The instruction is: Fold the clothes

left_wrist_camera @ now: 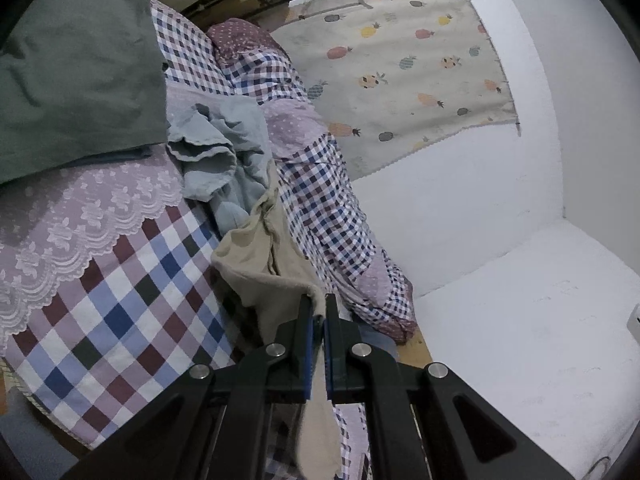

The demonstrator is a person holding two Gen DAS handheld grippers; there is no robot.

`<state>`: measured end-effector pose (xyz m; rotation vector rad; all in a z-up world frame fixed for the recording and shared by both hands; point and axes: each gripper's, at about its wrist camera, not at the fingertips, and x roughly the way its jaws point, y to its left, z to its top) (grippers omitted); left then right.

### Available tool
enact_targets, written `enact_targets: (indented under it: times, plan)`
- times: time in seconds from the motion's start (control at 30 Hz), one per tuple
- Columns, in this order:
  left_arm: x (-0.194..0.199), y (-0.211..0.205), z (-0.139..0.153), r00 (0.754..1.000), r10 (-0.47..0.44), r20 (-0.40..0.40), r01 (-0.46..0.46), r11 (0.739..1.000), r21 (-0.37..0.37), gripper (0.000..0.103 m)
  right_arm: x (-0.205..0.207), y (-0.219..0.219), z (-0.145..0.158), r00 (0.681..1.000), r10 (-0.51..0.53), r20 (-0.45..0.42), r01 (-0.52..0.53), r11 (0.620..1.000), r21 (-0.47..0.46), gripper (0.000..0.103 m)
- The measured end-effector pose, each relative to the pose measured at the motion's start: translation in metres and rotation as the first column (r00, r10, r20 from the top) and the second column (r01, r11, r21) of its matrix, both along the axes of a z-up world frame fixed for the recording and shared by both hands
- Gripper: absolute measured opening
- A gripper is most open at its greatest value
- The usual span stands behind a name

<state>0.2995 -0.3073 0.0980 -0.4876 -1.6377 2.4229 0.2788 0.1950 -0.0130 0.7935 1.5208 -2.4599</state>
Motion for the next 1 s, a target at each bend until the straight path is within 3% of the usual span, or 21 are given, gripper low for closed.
enact_targets:
  times: [0.17,0.37,0.43,0.5,0.53,0.6,0.63,0.7,0.73,0.87,1.0]
  plan:
    - [0.002,-0.002,0.003,1.000,-0.001,-0.010,0.001,1.000,-0.008,0.002,0.015,0.028,0.028,0.998,-0.053,0.018,0.055,0.994,-0.095,0.001]
    - [0.003,-0.002,0.000,1.000,0.000,0.005,0.000,1.000,-0.009,0.002,0.034,0.034,0.021,0.990,-0.010,0.143,0.029,0.990,-0.134,0.002]
    - [0.003,-0.002,-0.001,1.000,-0.002,0.007,0.002,1.000,-0.009,0.002,0.031,0.043,0.030,0.982,-0.032,0.189,0.078,0.967,-0.243,0.006]
    - [0.004,-0.002,-0.001,1.000,-0.004,0.005,0.004,1.000,-0.008,0.002,0.022,0.062,0.047,0.964,-0.055,0.262,0.168,0.885,-0.434,0.023]
    - [0.003,-0.001,-0.001,1.000,-0.004,0.004,0.004,1.000,-0.010,0.002,0.015,0.075,0.055,0.951,-0.055,0.306,0.222,0.810,-0.543,0.041]
    - [0.003,0.000,-0.002,1.000,-0.005,0.005,0.005,1.000,-0.013,0.002,0.003,0.103,0.065,0.919,-0.026,0.394,0.327,0.609,-0.723,0.046]
    - [0.003,0.000,-0.002,1.000,-0.006,0.006,0.006,1.000,-0.014,0.002,-0.004,0.116,0.064,0.900,-0.012,0.435,0.379,0.513,-0.771,0.047]
    - [0.003,0.001,-0.002,1.000,-0.007,0.009,0.007,1.000,-0.016,0.002,-0.017,0.139,0.056,0.860,0.015,0.510,0.478,0.327,-0.815,0.049]
    - [0.003,0.001,-0.002,1.000,-0.007,0.010,0.008,1.000,-0.017,0.002,-0.024,0.148,0.051,0.842,0.020,0.538,0.515,0.263,-0.816,0.049]
    - [0.005,0.000,-0.003,1.000,-0.002,0.013,0.002,1.000,-0.015,0.002,-0.055,0.162,0.032,0.800,0.020,0.600,0.585,0.197,-0.787,0.051]
    - [0.006,0.000,-0.004,1.000,-0.002,0.020,0.002,1.000,-0.020,0.003,-0.075,0.155,0.033,0.808,0.027,0.588,0.568,0.230,-0.790,0.049]
